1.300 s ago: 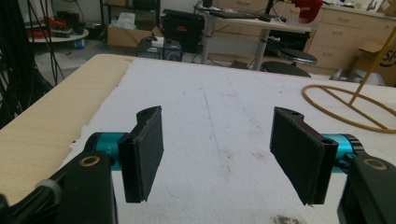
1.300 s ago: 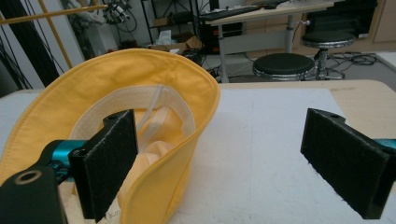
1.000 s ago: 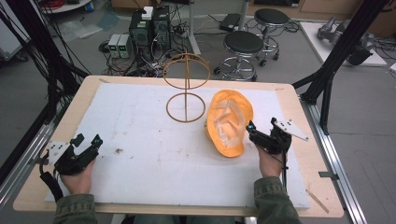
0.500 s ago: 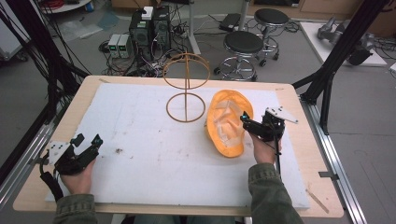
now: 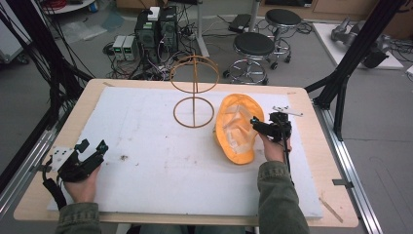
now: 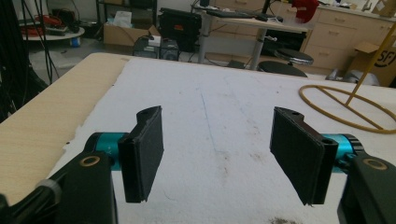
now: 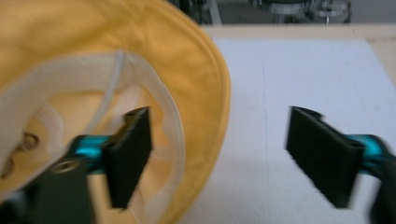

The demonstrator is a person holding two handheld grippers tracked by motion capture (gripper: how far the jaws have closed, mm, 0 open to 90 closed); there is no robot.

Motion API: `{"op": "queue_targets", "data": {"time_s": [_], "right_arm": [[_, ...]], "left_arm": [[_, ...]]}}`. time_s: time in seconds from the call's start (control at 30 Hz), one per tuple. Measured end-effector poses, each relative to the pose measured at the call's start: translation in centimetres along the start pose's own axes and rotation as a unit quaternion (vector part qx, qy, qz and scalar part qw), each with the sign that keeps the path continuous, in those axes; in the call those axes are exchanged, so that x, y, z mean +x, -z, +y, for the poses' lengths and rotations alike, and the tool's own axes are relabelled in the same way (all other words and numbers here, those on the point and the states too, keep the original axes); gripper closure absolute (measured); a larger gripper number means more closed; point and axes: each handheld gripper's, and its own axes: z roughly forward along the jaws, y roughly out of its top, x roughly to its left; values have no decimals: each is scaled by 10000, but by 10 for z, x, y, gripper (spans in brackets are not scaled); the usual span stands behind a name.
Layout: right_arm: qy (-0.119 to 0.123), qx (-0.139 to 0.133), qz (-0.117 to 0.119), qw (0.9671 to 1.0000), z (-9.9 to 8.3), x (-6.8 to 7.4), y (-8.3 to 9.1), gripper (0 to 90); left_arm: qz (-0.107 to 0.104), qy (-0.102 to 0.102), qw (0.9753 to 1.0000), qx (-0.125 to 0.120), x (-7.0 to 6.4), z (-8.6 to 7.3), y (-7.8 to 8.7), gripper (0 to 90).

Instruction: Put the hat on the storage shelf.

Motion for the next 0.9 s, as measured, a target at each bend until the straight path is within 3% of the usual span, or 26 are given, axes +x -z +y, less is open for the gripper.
{"op": "queue_targets", "data": {"time_s": [0.03,0.1,0.13,0.17,0.2,0.27,0.5,0.7,0.9], "right_arm": [[0,0,0,10000,0,0,0,264],[-5,337,-154,9993,-3,0,-4,377],[-128,532,68,9985,-5,-1,-6,594],[-128,532,68,9985,-5,-1,-6,594],[-186,459,241,9985,-5,0,-5,752],[-159,356,247,9989,-4,2,-3,844],[38,-58,198,9998,-3,17,5,863],[-167,-172,212,9995,-7,13,9,862],[-134,-563,376,9976,-4,19,17,864]], "left_arm": [[0,0,10000,0,0,0,0,350],[7,5,10000,4,0,0,0,350],[5,12,10000,7,0,0,-1,350],[5,12,10000,7,0,0,-1,350],[5,14,10000,3,0,0,-1,350],[2,11,10000,5,0,0,-1,350],[-14,23,10000,2,0,0,0,350],[-37,15,10000,4,0,0,1,350],[-44,13,10000,5,-1,0,1,350]]}}
